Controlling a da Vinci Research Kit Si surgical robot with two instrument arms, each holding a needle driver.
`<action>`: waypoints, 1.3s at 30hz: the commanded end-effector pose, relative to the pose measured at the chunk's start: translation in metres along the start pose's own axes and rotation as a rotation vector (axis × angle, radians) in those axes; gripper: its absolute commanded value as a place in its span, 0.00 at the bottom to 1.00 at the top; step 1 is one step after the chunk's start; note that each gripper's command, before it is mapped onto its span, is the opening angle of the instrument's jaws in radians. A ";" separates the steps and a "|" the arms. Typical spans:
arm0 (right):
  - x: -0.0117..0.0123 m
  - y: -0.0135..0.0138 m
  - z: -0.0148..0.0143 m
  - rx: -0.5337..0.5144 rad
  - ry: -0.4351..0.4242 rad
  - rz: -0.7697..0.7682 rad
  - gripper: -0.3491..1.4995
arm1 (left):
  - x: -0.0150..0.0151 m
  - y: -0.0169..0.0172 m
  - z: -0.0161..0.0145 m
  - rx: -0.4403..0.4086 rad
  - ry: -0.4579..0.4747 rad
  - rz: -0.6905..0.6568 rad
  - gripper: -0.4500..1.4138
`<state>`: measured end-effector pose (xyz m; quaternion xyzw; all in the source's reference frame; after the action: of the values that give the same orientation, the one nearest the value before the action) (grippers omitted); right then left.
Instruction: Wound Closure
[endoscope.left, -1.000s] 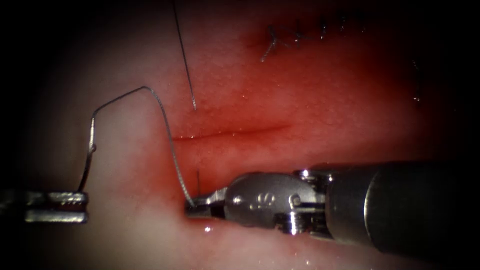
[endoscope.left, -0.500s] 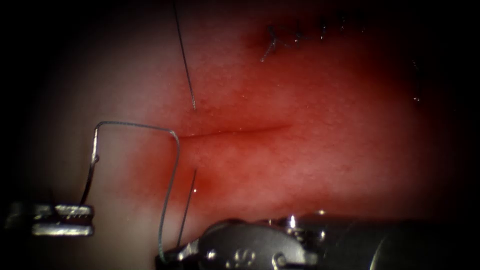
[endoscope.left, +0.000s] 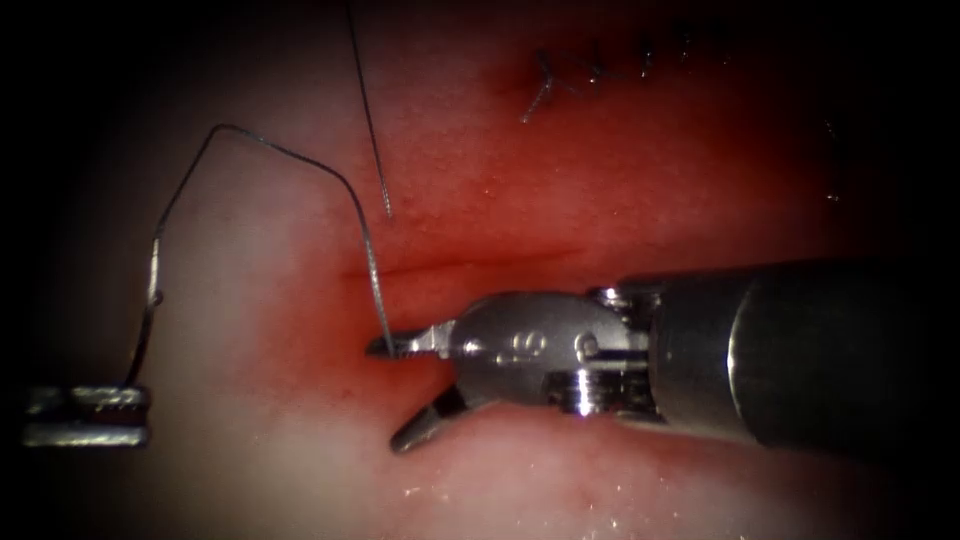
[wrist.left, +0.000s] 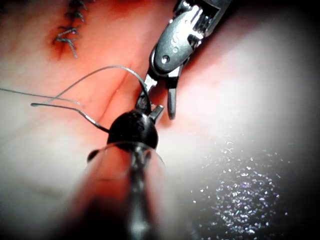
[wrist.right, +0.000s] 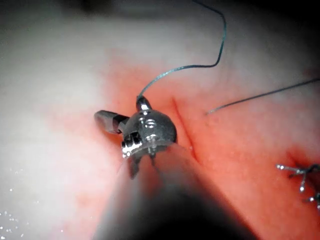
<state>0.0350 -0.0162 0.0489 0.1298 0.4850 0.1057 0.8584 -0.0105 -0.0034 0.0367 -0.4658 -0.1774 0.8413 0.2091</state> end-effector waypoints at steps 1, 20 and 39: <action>-0.0010 0.0002 0.0015 -0.007 0.000 -0.005 0.92 | -0.0002 -0.0001 0.0008 0.005 -0.001 -0.003 0.00; -0.0039 0.0010 0.0016 -0.080 0.010 0.023 0.00 | -0.0003 -0.0001 0.0010 0.014 -0.005 -0.008 0.00; 0.0032 -0.0077 -0.0013 0.211 -0.140 0.035 0.00 | -0.0005 0.0001 0.0012 0.008 -0.005 -0.006 0.00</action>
<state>0.0352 -0.0222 0.0421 0.2447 0.4229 0.0590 0.8705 -0.0107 -0.0039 0.0371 -0.4605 -0.1771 0.8436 0.2120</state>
